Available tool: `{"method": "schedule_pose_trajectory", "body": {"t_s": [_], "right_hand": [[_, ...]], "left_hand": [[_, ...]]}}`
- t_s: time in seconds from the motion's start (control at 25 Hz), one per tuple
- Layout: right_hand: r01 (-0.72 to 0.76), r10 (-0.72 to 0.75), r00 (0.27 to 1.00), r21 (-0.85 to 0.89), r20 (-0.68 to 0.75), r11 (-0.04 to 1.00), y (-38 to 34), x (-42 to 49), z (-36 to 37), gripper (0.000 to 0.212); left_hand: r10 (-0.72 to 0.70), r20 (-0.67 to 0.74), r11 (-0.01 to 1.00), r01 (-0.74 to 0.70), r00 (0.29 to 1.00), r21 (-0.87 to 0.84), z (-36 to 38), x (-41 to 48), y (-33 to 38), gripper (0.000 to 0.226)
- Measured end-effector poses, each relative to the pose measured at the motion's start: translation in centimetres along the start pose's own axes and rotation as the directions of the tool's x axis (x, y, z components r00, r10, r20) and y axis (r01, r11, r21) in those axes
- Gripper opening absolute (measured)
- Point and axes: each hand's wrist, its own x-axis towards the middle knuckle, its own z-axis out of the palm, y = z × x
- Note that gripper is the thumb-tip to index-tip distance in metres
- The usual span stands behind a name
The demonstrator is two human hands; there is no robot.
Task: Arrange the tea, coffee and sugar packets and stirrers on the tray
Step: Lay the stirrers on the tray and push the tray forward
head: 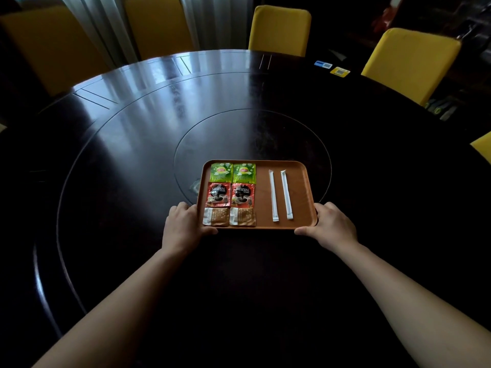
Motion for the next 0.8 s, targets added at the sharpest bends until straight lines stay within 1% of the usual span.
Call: {"method": "schedule_pose_trajectory", "body": {"t_s": [0.44,0.56,0.8], "right_hand": [[-0.013,0.013,1.0,-0.035,-0.011,0.999,-1.4,7.9,-0.5,0.058],[-0.022,0.022,1.0,-0.036,0.0,0.999,-1.5,9.5,-0.4,0.058],[-0.024,0.023,1.0,-0.036,-0.021,0.999,-1.6,12.3,-0.1,0.057]], "left_hand": [[-0.025,-0.027,0.999,0.024,0.999,-0.026,0.4,7.1,0.8,0.063],[-0.023,-0.036,0.999,0.024,0.999,0.021,0.5,8.5,0.9,0.063],[-0.019,-0.053,0.996,0.023,0.998,0.084,0.6,10.6,0.8,0.067]]}}
